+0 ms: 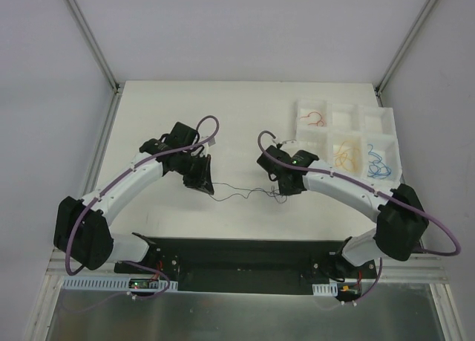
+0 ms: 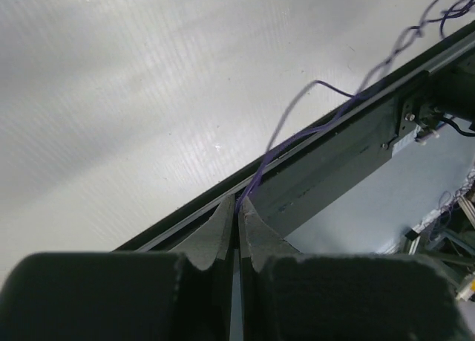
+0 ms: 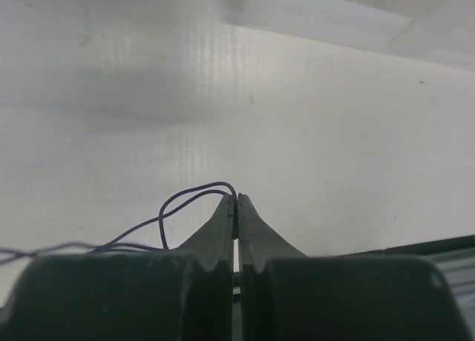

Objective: Untangle the cables

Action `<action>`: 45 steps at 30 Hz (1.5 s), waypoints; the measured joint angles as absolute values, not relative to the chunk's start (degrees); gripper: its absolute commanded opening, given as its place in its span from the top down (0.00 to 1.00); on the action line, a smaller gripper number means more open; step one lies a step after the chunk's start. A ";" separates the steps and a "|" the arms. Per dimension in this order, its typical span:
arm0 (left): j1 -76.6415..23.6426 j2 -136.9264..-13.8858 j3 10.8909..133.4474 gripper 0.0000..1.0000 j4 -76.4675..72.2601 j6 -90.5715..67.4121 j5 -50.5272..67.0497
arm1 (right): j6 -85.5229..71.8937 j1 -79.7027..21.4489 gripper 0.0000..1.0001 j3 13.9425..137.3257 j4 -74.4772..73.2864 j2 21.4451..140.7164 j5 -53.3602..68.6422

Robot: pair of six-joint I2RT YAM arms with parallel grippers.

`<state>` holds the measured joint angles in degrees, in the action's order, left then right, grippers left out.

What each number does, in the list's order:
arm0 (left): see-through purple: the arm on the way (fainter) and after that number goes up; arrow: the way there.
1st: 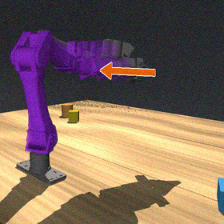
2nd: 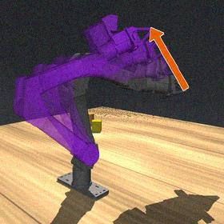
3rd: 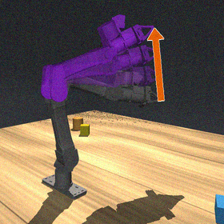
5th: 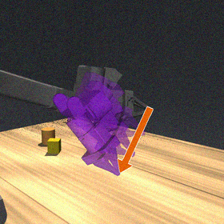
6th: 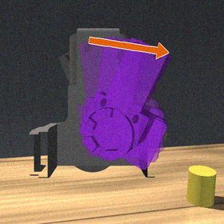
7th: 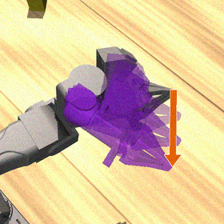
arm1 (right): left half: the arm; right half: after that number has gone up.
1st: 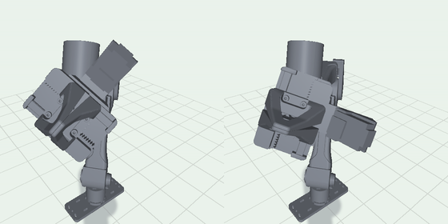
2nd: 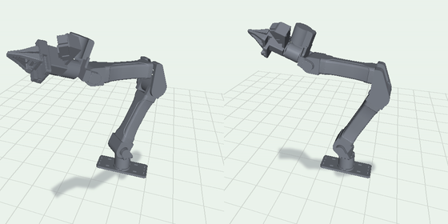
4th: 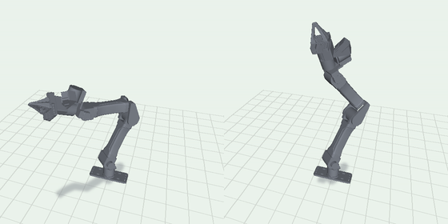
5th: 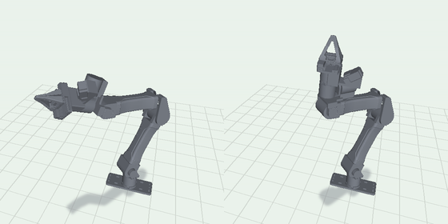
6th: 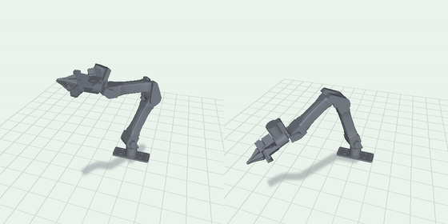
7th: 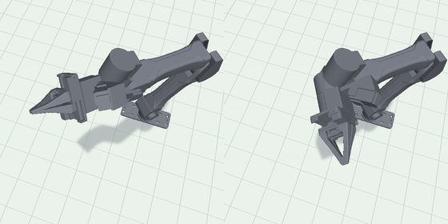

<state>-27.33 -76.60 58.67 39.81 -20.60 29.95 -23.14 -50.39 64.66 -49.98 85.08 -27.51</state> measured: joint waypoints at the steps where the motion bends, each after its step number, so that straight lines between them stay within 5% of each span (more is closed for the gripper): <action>1: -27.33 -75.92 58.67 1.00 40.18 -20.34 28.71 | -23.83 -49.95 0.99 63.72 -50.81 84.58 -28.53; 6: -27.31 -75.70 59.09 1.00 40.42 -20.29 25.52 | -24.86 -46.78 1.00 61.17 -51.20 81.95 -29.74; 11: -25.76 -75.61 64.03 1.00 40.93 -20.56 23.64 | -24.49 -40.16 0.89 57.74 -46.41 73.84 -28.34; 18: -20.47 -66.19 65.52 1.00 44.82 -20.21 10.61 | -24.77 -30.46 0.52 50.87 -51.00 69.12 -28.05; 25: -20.18 -59.07 62.37 1.00 45.15 -21.61 10.37 | -22.83 -27.14 0.40 46.26 -51.72 60.75 -22.92; 32: -20.23 -63.77 58.28 1.00 43.68 -21.50 24.64 | -15.46 -38.22 0.26 46.39 -33.87 63.07 -2.02; 45: -20.27 -63.55 58.30 1.00 38.81 -22.17 36.99 | -16.47 -52.25 0.23 55.88 -3.64 79.90 17.39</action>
